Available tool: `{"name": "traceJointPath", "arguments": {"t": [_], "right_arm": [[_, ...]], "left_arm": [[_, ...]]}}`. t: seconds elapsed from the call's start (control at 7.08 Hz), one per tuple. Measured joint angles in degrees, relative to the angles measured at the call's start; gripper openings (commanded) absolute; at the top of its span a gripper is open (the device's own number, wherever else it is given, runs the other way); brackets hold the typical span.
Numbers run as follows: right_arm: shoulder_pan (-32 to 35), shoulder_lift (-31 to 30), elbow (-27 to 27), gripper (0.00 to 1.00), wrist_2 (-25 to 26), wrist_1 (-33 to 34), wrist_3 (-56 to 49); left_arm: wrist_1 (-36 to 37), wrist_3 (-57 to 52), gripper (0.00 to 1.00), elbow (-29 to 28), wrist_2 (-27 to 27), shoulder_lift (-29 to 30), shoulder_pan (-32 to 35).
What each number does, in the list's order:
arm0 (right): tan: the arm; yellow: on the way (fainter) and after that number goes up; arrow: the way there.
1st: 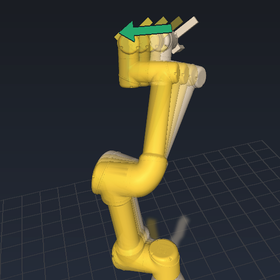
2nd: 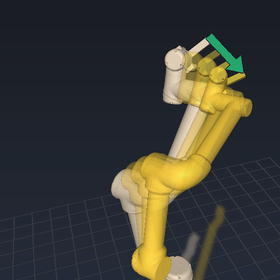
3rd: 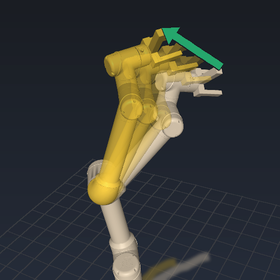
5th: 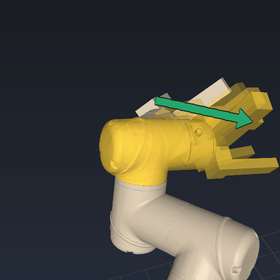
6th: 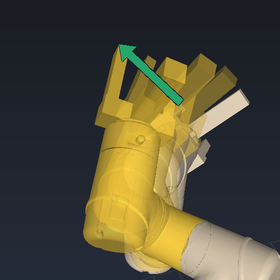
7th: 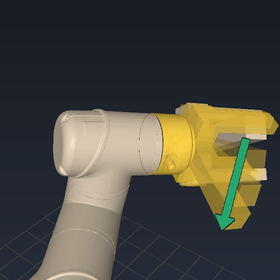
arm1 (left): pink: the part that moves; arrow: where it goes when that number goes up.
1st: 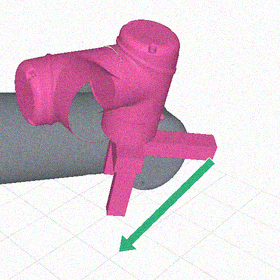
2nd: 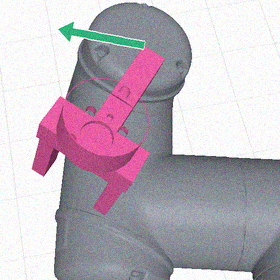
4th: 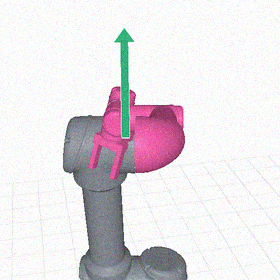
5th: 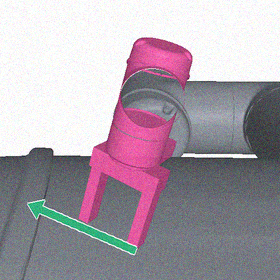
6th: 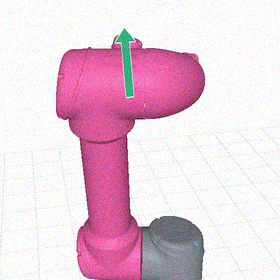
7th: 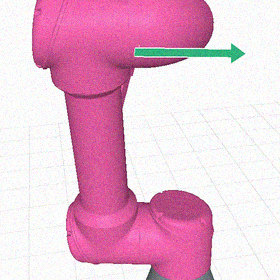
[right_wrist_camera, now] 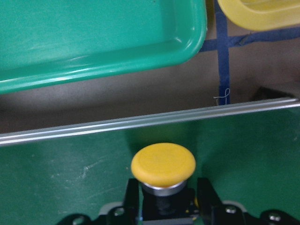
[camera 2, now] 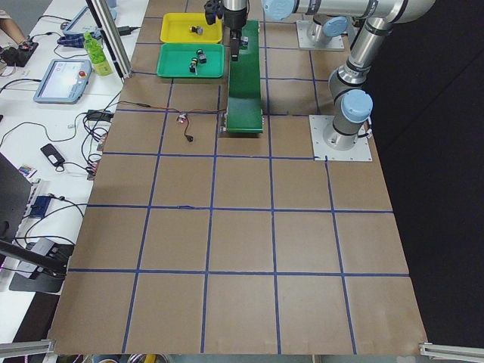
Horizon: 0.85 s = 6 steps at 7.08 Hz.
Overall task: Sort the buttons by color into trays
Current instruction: 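Grasp the yellow button with the right gripper and place it in the yellow tray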
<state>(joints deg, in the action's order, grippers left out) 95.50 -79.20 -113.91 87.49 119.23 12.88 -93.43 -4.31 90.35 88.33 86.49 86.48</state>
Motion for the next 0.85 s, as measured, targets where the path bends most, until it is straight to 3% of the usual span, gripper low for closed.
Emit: {"name": "traceJointPath", "arguments": {"t": [0.42, 0.85], "right_arm": [[-0.32, -1.57, 0.95, 0.0, 0.39, -1.36, 2.11], [-2.84, 1.85, 13.99, 0.0, 1.79, -4.48, 1.9]], "left_arm": [[0.0, 0.0, 1.0, 0.0, 0.0, 0.0, 0.0], [0.0, 0.0, 1.0, 0.0, 0.0, -0.04, 0.0]]}}
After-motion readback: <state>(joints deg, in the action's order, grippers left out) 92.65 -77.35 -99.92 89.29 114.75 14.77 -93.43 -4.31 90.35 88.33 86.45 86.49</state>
